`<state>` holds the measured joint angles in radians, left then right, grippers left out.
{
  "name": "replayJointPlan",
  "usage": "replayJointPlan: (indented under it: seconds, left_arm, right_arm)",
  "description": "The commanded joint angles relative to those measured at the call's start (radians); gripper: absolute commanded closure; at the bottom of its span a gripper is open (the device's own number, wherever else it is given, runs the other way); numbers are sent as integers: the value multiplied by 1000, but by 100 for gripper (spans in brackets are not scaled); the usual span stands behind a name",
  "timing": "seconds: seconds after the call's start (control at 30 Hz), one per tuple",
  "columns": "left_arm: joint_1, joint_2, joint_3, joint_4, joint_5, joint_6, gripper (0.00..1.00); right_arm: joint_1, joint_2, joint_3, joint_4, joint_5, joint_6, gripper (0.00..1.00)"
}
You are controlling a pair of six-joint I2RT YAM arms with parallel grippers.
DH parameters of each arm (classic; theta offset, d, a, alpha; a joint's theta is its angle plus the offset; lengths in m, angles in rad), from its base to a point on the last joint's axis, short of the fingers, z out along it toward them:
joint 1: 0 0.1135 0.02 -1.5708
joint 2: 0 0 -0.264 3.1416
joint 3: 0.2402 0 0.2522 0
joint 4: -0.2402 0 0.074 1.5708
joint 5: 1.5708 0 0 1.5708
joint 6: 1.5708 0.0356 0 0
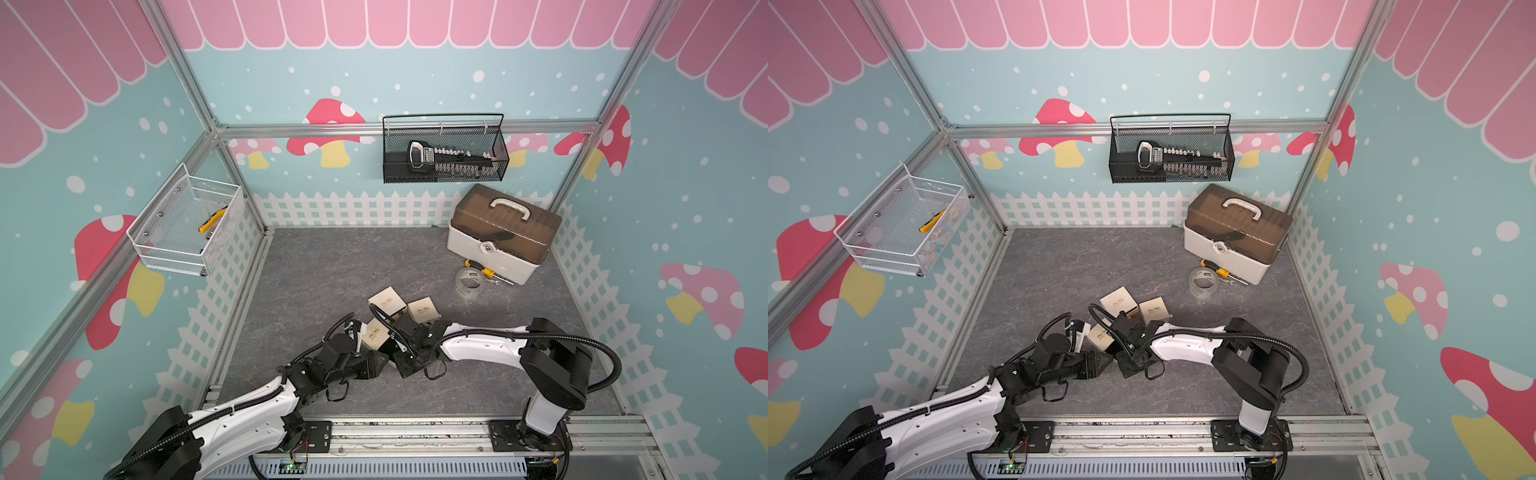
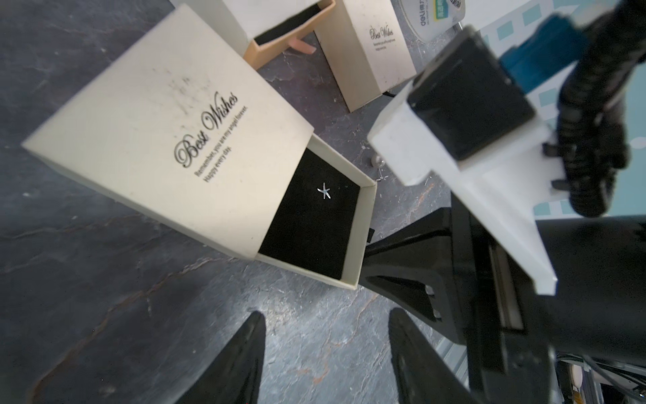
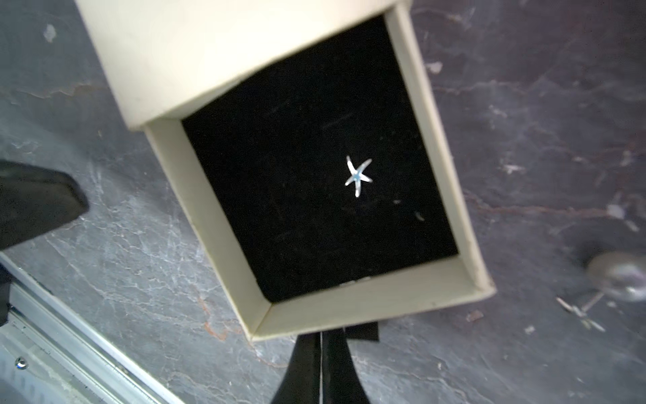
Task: Place the earrings into the drawer-style jewelry box
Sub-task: Pick up the earring from the center of the board, then adjust the jewelry box at the center of the board.
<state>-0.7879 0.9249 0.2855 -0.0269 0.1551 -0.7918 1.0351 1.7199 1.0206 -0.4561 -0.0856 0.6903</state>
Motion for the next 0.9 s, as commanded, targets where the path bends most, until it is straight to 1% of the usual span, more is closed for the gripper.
replayJointPlan:
  seconds: [0.0, 0.13, 0.33, 0.47, 0.57, 0.67, 0.77, 0.87]
  left_arm:
    - [-4, 0, 44, -19, -27, 29, 42]
    - [-2, 24, 68, 10, -15, 46, 42]
    - [-10, 102, 64, 131, 57, 32, 42]
    - [-24, 135, 60, 167, 52, 21, 42]
    - [-20, 135, 49, 188, 25, -2, 42]
    - [6, 136, 52, 192, 36, -20, 42]
    - [55, 121, 36, 174, 48, -51, 42]
    - [114, 85, 12, 117, 38, -83, 41]
  right_arm:
    - [4, -74, -31, -34, 56, 25, 100]
    - [4, -128, -59, -99, 122, 41, 100]
    - [2, -201, -109, -165, 167, 38, 100]
    - [5, -231, -125, -194, 181, 4, 100]
    - [4, -253, -114, -207, 209, -53, 100]
    - [3, -283, -95, -204, 257, -136, 100]
    - [3, -308, -71, -195, 311, -208, 100]
    - [3, -336, -51, -173, 348, -258, 100]
